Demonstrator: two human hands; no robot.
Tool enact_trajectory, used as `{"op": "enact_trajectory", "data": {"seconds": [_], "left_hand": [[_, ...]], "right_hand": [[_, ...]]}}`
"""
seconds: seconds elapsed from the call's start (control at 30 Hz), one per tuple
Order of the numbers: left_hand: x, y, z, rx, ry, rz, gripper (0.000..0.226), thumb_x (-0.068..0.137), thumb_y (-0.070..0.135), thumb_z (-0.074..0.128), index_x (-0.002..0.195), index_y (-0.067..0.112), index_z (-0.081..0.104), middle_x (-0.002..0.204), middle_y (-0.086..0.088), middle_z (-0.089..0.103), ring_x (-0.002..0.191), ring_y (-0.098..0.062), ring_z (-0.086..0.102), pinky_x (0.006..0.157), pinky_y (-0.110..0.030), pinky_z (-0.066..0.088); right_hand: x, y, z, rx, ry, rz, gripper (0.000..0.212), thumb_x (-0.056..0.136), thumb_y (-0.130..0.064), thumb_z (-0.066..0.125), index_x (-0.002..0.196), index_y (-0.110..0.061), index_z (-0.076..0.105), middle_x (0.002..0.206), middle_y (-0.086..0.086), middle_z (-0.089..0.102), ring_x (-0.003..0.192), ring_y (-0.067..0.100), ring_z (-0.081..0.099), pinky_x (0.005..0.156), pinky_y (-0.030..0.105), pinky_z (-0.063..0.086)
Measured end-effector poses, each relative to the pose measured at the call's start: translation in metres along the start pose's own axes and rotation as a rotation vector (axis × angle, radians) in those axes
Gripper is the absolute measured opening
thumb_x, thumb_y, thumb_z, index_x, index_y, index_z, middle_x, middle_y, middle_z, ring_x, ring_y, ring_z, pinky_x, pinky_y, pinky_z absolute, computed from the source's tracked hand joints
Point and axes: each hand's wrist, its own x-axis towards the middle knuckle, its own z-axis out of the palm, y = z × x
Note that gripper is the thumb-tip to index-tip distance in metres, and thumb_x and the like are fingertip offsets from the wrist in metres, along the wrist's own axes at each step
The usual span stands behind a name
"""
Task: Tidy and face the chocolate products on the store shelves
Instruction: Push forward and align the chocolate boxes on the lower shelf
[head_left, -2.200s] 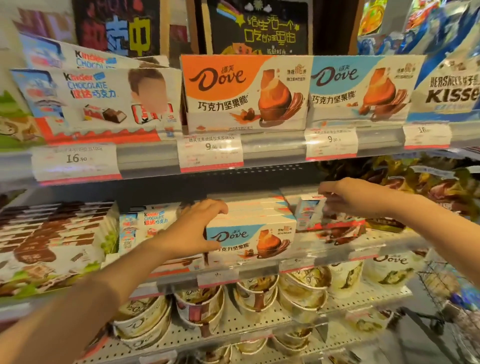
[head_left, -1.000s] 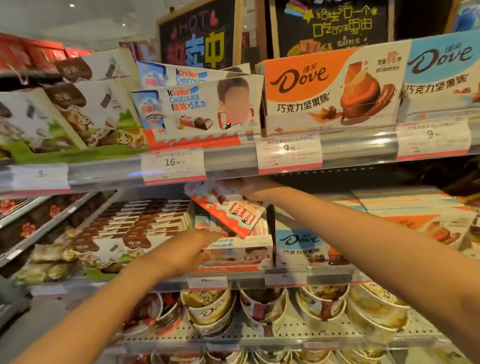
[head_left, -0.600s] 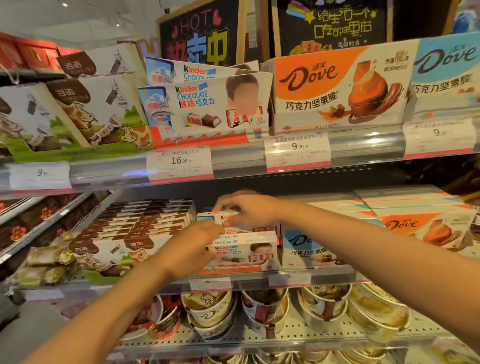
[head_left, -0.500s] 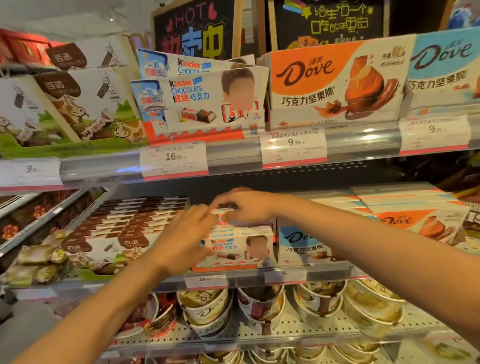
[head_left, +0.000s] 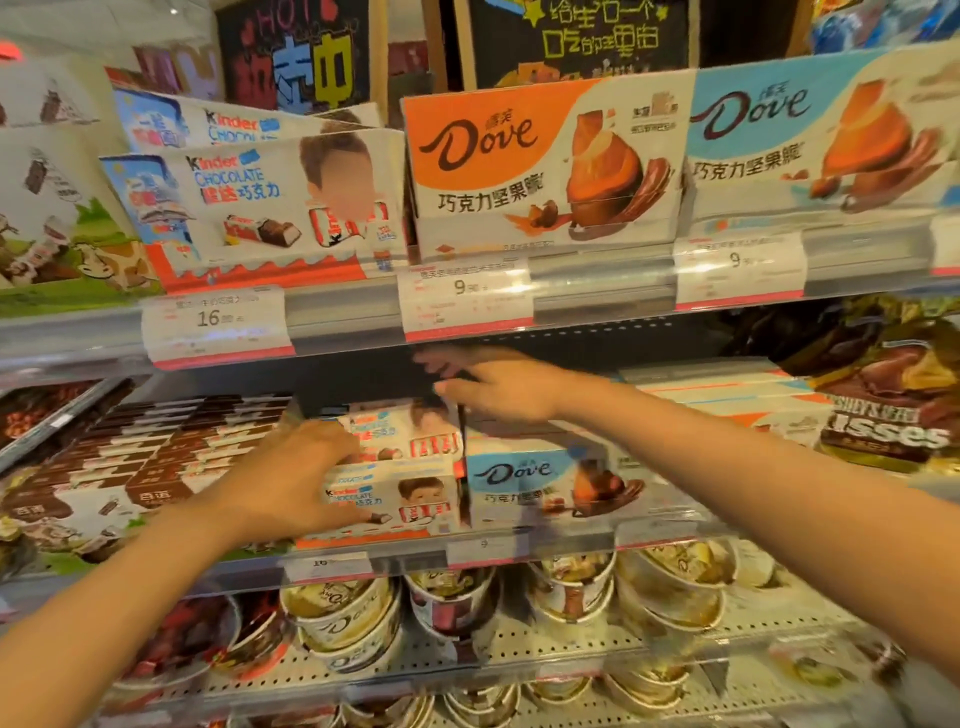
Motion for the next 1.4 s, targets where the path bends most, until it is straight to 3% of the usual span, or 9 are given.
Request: {"op": "enact_trajectory", "data": {"seconds": [0.07, 0.17, 0.33, 0.6, 0.77, 0.93, 1.03, 1.17, 1.4], "left_hand": [[0.01, 0.014, -0.001, -0.098, 0.155, -0.014, 0.061, 0.064, 0.078, 0.045, 0.099, 0.029, 0.054, 0.099, 0.011, 0.053, 0.094, -0.012, 0.051, 0.086, -0.036, 0.043], [0.032, 0.047, -0.006, -0.311, 0.3, 0.032, 0.058, 0.063, 0.076, 0.049, 0.097, 0.029, 0.056, 0.103, 0.009, 0.053, 0.096, -0.014, 0.052, 0.084, -0.036, 0.046], [0.059, 0.09, -0.005, -0.408, 0.015, 0.175, 0.069, 0.056, 0.072, 0.059, 0.119, 0.05, 0.039, 0.134, 0.025, 0.03, 0.125, 0.004, 0.025, 0.107, -0.021, 0.025], [0.068, 0.089, 0.014, -0.411, 0.023, 0.132, 0.07, 0.066, 0.05, 0.077, 0.118, 0.063, 0.031, 0.138, 0.03, 0.023, 0.135, -0.002, 0.023, 0.114, -0.037, 0.027], [0.067, 0.092, 0.008, -0.501, 0.008, 0.104, 0.072, 0.053, 0.079, 0.064, 0.119, 0.06, 0.041, 0.139, 0.028, 0.032, 0.13, 0.002, 0.03, 0.109, -0.037, 0.036], [0.058, 0.089, -0.003, -0.858, -0.069, 0.026, 0.077, 0.06, 0.094, 0.033, 0.122, 0.051, 0.05, 0.143, 0.017, 0.036, 0.133, -0.011, 0.033, 0.108, -0.047, 0.034], [0.057, 0.089, -0.009, -0.938, -0.123, 0.032, 0.081, 0.059, 0.091, 0.041, 0.124, 0.044, 0.052, 0.136, 0.012, 0.045, 0.124, -0.01, 0.045, 0.102, -0.045, 0.042], [0.067, 0.097, -0.016, -0.713, -0.117, 0.115, 0.071, 0.055, 0.081, 0.061, 0.118, 0.05, 0.054, 0.12, 0.028, 0.052, 0.116, 0.001, 0.048, 0.097, -0.032, 0.045], [0.097, 0.144, -0.021, -0.57, 0.134, 0.073, 0.037, 0.065, 0.047, 0.059, 0.095, 0.027, 0.064, 0.104, 0.01, 0.056, 0.103, -0.007, 0.054, 0.091, -0.038, 0.05]], "right_hand": [[-0.028, 0.024, -0.025, 0.085, 0.052, 0.036, 0.035, 0.096, -0.013, 0.046, 0.131, -0.009, 0.049, 0.131, 0.005, 0.054, 0.11, 0.01, 0.051, 0.083, 0.003, 0.034], [-0.069, 0.058, -0.05, 0.09, 0.034, 0.067, 0.019, 0.091, -0.007, 0.054, 0.109, -0.008, 0.061, 0.111, 0.005, 0.062, 0.087, 0.005, 0.056, 0.076, 0.006, 0.04], [-0.112, 0.085, -0.048, -0.092, -0.079, 0.084, 0.028, 0.068, -0.048, 0.07, 0.09, -0.034, 0.059, 0.104, 0.0, 0.058, 0.086, 0.019, 0.057, 0.074, 0.041, 0.05], [-0.123, 0.082, -0.019, -0.404, 0.17, 0.033, 0.032, 0.071, -0.041, 0.074, 0.088, -0.023, 0.053, 0.094, -0.006, 0.055, 0.075, 0.014, 0.052, 0.066, 0.034, 0.05], [-0.12, 0.081, -0.015, -0.433, 0.175, 0.026, 0.03, 0.072, -0.041, 0.073, 0.08, -0.023, 0.051, 0.097, -0.007, 0.054, 0.08, 0.015, 0.053, 0.069, 0.032, 0.049], [-0.107, 0.063, -0.048, -0.065, 0.153, 0.075, 0.028, 0.073, -0.037, 0.076, 0.087, -0.028, 0.053, 0.098, -0.007, 0.061, 0.09, 0.013, 0.057, 0.077, 0.031, 0.049], [-0.111, 0.056, -0.071, -0.025, 0.142, 0.048, 0.026, 0.077, -0.03, 0.074, 0.094, -0.027, 0.053, 0.093, -0.013, 0.055, 0.089, 0.006, 0.054, 0.074, 0.018, 0.046], [-0.134, 0.077, -0.093, 0.08, 0.173, 0.092, 0.033, 0.079, -0.028, 0.071, 0.107, -0.018, 0.055, 0.101, -0.015, 0.056, 0.1, 0.003, 0.054, 0.074, 0.01, 0.048], [-0.191, 0.119, -0.119, 0.293, 0.319, 0.169, 0.028, 0.077, -0.019, 0.07, 0.103, -0.01, 0.062, 0.1, -0.007, 0.067, 0.088, -0.003, 0.064, 0.067, 0.011, 0.051]]}}
